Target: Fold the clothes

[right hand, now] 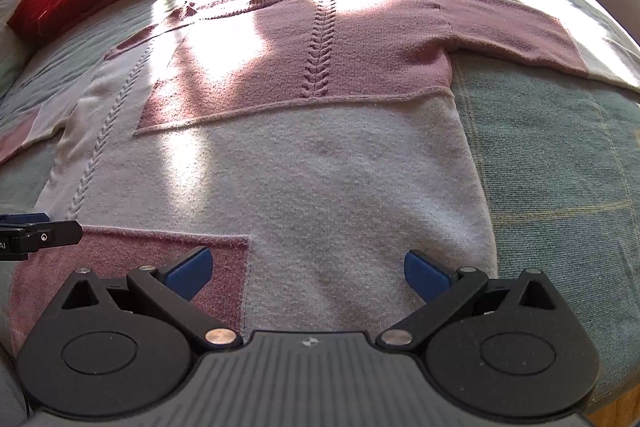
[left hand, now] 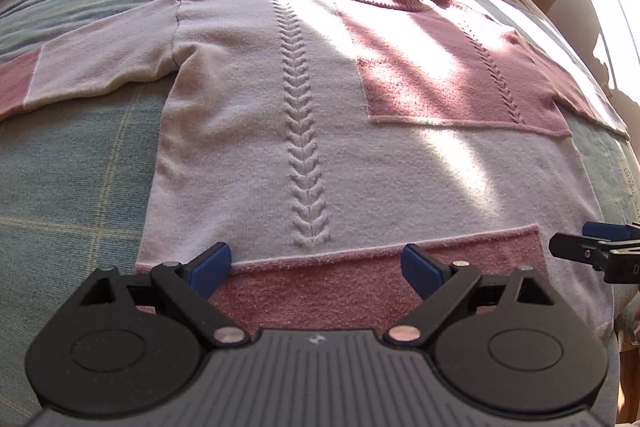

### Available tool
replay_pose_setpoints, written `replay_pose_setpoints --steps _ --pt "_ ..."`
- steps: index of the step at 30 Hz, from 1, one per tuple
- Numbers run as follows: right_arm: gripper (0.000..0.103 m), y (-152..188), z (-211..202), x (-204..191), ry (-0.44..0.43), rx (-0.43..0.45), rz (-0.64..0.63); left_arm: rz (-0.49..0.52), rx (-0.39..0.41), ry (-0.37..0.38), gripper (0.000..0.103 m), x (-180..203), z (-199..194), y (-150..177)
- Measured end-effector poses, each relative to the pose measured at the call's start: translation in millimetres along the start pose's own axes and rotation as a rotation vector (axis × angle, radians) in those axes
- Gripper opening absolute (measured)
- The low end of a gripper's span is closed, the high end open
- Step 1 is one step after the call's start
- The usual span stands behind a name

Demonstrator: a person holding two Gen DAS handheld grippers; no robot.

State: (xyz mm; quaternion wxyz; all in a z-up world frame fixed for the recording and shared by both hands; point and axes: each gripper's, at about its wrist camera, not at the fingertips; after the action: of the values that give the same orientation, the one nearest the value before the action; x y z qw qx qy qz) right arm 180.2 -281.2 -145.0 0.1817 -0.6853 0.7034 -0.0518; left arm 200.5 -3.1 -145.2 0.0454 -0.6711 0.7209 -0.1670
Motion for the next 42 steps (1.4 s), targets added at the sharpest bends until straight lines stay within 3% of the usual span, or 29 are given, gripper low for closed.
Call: replay_pose_setpoints --steps 5,9,18,23,28,31,35,42 --pt "0.103 17.3 5.3 -2.6 0.030 0.024 -0.061 0.007 0.000 -0.014 0.092 -5.5 -0.2 15.5" --pt "0.103 29.5 5.9 -1.0 0.039 0.044 -0.097 0.006 0.017 0.029 0.092 -14.5 -9.7 14.7" --pt "0.103 28.3 9.7 1.5 0.026 0.050 -0.074 -0.021 0.170 0.090 0.092 -24.4 -1.0 -76.1" --pt "0.103 32.6 9.0 2.5 0.019 0.076 -0.079 -0.067 0.188 0.113 0.092 -36.8 24.5 -97.7" --pt "0.103 32.7 9.6 2.1 0.022 0.081 -0.081 -0.130 0.159 0.158 0.091 -62.4 38.7 -93.3" --pt "0.103 33.3 9.8 1.8 0.026 0.085 -0.081 -0.131 0.140 0.135 0.091 -59.6 28.3 -92.8" --pt "0.103 36.0 10.0 1.5 0.029 0.103 -0.079 -0.106 0.184 0.142 0.091 -53.6 15.0 -100.9" --pt "0.103 38.4 9.6 1.3 0.033 0.125 -0.069 -0.110 0.077 0.046 0.090 -38.7 34.1 -95.3"
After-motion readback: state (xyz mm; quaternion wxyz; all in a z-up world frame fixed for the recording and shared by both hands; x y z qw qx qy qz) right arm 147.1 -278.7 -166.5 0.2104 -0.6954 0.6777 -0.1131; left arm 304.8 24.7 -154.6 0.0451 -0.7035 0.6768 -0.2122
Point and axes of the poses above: each gripper's, at about its wrist camera, not at the fingertips, and z roughly the way its jaws point, x to its right, y to its underside, and after that the axes turned 8 degrees about -x, right-handed
